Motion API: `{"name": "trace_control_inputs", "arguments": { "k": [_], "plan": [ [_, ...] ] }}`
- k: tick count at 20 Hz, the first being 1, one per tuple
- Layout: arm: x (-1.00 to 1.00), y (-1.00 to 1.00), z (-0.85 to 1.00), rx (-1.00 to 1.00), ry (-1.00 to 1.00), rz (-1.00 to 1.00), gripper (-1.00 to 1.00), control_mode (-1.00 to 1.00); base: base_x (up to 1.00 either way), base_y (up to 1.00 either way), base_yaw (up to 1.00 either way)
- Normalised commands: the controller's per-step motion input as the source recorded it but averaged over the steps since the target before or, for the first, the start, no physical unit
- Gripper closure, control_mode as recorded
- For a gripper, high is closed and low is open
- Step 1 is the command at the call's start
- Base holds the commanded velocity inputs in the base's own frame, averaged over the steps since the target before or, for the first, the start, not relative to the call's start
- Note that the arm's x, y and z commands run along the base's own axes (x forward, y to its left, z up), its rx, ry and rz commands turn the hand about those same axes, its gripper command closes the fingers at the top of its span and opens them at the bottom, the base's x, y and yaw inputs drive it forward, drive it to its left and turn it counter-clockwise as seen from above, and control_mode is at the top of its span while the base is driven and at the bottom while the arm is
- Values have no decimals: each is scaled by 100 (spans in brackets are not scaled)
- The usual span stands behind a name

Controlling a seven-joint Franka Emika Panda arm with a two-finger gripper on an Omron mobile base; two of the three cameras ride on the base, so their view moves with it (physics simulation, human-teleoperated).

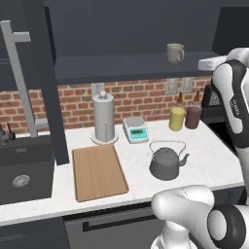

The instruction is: Pick the kettle from the counter and place it on the tray. Then pick the mug from the cabinet and place it on the tray. Then close the cabinet doors.

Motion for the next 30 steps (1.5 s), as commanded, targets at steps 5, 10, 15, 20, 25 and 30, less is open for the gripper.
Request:
{"name": "trace_control_inputs", "arguments": {
  "k": [5, 10, 15, 20, 25, 30],
  "plan": [
    [38, -8, 0, 0, 0, 0, -100, -100, 0, 0, 0],
    [43, -10, 0, 0, 0, 0, -100, -100, 0, 0, 0],
    [44, -5, 0, 0, 0, 0, -100, -100, 0, 0, 0],
    [42, 0, 0, 2, 0, 5, -100, -100, 0, 0, 0],
    [38, 3, -1, 2, 0, 7, -100, -100, 0, 0, 0],
    [29, -5, -5, 5, 0, 9, -100, -100, 0, 0, 0]
  ]
}}
